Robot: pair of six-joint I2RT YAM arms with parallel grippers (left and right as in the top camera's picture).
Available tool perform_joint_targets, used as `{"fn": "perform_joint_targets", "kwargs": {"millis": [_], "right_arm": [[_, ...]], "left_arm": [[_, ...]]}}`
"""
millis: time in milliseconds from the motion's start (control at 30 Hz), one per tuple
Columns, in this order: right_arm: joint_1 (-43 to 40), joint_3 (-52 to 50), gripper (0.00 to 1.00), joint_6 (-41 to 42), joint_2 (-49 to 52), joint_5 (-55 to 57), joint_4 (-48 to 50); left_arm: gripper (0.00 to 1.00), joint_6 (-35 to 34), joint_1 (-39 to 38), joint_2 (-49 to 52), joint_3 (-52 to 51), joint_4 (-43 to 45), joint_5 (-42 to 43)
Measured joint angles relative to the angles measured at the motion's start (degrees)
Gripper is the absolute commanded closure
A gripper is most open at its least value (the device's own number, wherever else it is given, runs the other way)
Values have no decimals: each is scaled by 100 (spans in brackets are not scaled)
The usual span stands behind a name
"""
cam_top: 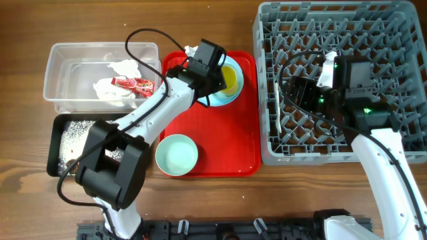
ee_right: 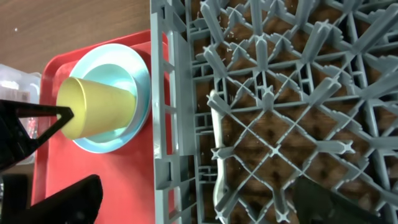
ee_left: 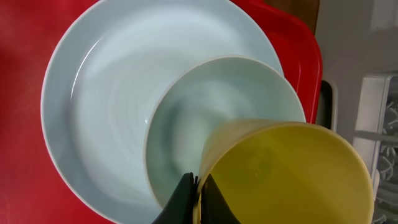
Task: Sort waste into correct bins and load items into the dishwasher rack
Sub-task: 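Grasp the yellow cup with the left gripper and lift it off the plate, then hand the yellow cup from the left gripper to the right gripper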
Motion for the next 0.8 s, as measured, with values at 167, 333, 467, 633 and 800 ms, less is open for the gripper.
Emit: {"fn": "perform_joint_targets", "kwargs": {"millis": [167, 333, 467, 633, 800], "right_arm": [[-11, 0, 0, -708, 4, -2129, 807], [-13, 0, 0, -898, 13, -3939, 1287], [-26, -22, 0, -920, 39, -5949, 3034], [-26, -11, 0, -304, 37, -7361, 4046], [-26, -11, 0, 13, 37, -7449, 4192]], "left_arm": [[96, 22, 428, -1095, 227, -754, 815], [96, 195, 1620, -3080, 514, -1176, 3965], [96, 348, 1840, -3171, 533, -1244, 5462], [96, 387, 1812, -3084, 533, -1226, 5982], [96, 387, 1384, -3084, 533, -1016, 6063]]}}
